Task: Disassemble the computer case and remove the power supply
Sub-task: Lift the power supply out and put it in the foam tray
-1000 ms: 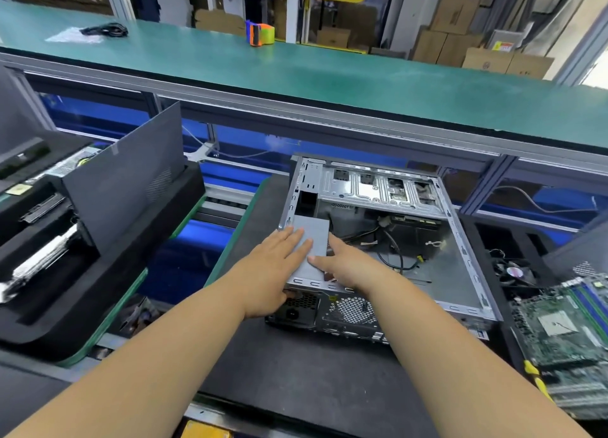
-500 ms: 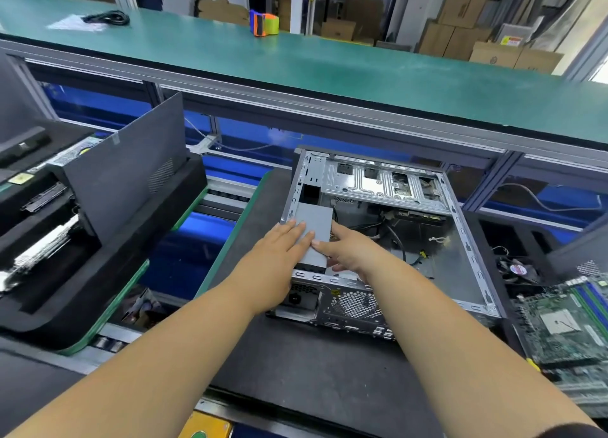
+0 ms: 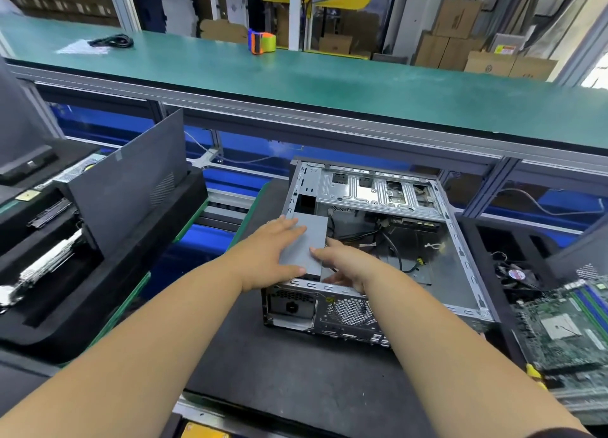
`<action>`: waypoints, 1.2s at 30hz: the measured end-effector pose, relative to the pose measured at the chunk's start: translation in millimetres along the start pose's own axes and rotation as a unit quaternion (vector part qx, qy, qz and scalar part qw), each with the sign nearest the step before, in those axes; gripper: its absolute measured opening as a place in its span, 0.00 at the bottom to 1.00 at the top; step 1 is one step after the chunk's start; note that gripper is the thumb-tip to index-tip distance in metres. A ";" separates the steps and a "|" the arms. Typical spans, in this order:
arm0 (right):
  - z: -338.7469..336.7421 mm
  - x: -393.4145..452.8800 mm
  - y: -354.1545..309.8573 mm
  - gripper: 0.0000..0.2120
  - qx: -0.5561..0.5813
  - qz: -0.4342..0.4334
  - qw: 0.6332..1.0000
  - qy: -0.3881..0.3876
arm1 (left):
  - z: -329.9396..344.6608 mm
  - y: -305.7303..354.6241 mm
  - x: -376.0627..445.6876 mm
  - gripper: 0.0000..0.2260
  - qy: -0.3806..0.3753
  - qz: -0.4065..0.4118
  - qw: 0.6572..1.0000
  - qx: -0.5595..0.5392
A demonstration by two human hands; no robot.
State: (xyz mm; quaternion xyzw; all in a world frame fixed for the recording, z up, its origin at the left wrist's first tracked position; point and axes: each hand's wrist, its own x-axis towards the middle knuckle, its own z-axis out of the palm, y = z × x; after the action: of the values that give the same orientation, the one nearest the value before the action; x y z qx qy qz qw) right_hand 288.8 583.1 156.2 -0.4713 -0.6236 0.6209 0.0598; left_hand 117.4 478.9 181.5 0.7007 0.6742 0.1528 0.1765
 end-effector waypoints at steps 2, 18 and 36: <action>0.0 2.6 1.1 0.27 -0.001 -0.003 1.000 -0.012 | -2.3 -0.7 4.6 0.37 -0.014 -0.003 1.000 -0.004; -2.7 8.1 -5.5 0.28 0.008 -0.045 0.998 0.032 | 5.6 -5.3 26.4 0.36 -0.011 -0.026 0.998 0.048; -7.7 8.0 -2.0 0.18 0.026 -0.019 0.998 0.046 | 15.7 -7.8 33.4 0.42 0.027 -0.113 0.991 -0.067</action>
State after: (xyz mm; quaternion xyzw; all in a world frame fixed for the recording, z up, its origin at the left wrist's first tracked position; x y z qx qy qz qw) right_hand 288.5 594.4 155.5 -0.4856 -0.6127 0.6133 0.1127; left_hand 119.0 511.8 163.2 0.6024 0.7416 0.1959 0.2211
